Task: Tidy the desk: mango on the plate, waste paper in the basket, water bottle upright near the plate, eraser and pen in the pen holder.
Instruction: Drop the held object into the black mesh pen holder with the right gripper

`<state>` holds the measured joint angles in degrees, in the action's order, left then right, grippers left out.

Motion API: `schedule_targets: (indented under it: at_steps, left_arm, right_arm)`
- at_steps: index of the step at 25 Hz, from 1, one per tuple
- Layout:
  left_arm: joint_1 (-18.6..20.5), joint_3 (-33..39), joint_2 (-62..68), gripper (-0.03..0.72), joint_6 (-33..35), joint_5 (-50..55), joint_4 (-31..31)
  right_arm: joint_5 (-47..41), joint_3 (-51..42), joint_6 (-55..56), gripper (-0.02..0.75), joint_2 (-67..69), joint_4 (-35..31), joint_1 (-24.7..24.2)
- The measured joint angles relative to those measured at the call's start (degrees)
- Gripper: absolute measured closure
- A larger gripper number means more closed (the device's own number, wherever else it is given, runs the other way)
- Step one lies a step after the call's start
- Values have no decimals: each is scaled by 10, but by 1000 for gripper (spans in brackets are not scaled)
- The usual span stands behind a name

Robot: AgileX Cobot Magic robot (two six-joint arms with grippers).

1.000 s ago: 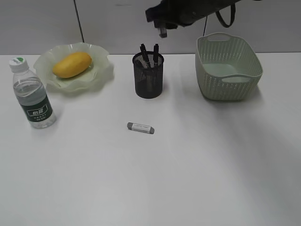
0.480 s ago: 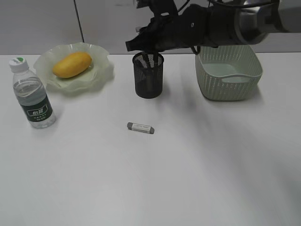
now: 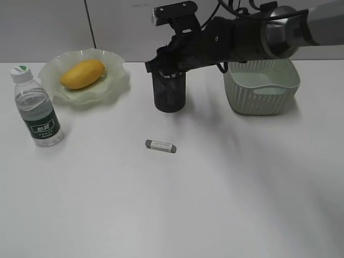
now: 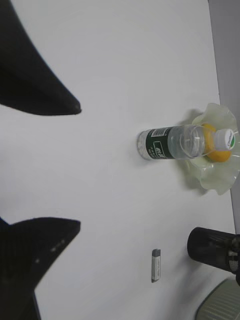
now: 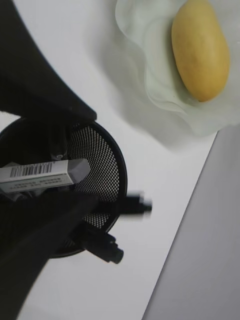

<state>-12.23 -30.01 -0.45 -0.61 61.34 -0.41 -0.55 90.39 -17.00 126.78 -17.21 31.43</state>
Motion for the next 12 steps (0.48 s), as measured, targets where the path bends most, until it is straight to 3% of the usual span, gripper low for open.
schedule_targets:
  at_steps: [2, 4, 12]
  left_arm:
    - [0, 0, 0, 198, 0, 0, 0]
    - [0, 0, 0, 198, 0, 0, 0]
    - [0, 0, 0, 199, 0, 0, 0]
  right_arm:
    - [1, 0, 0, 275, -1, 0, 0]
    - [-4, 0, 0, 237, -5, 0, 0]
    - [-75, 1, 0, 213, -124, 7, 0]
